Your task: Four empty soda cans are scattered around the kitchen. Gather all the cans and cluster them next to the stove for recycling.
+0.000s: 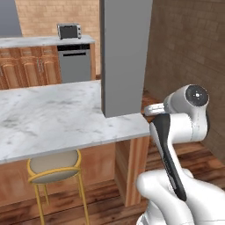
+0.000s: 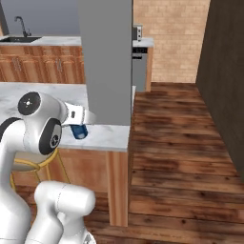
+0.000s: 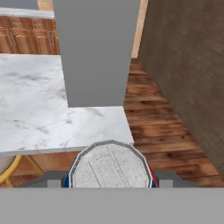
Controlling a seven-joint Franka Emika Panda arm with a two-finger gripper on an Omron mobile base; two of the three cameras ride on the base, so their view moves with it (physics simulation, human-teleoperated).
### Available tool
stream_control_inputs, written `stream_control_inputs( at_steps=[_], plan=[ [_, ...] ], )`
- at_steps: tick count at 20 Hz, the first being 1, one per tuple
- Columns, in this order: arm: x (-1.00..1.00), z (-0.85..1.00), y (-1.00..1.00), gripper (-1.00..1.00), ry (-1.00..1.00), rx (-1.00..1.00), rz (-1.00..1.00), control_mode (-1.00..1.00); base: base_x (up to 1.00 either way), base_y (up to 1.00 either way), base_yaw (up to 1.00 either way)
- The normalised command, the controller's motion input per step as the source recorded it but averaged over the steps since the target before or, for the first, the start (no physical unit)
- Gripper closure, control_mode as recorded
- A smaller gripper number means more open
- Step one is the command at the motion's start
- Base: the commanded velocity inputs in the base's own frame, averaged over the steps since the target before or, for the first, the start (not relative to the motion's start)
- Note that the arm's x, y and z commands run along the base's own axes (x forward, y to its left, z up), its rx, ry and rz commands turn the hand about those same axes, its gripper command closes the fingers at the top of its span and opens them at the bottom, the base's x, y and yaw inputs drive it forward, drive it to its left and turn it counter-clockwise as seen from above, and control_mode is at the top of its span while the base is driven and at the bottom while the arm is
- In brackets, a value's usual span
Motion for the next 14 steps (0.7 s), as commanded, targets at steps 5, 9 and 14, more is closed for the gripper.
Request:
stream_control_inputs(
  at_steps=[5,9,14],
  plan=[
    [0.00,0.00,0.00,1.00,0.00,0.00,0.00,1.00,-0.01,-0.80,0.04],
    [0.00,0.00,0.00,1.00,0.00,0.00,0.00,1.00,0.08,-0.83,0.04],
    [0.00,0.00,0.00,1.00,0.00,0.00,0.00,1.00,0.25,-0.81,0.03]
  ],
)
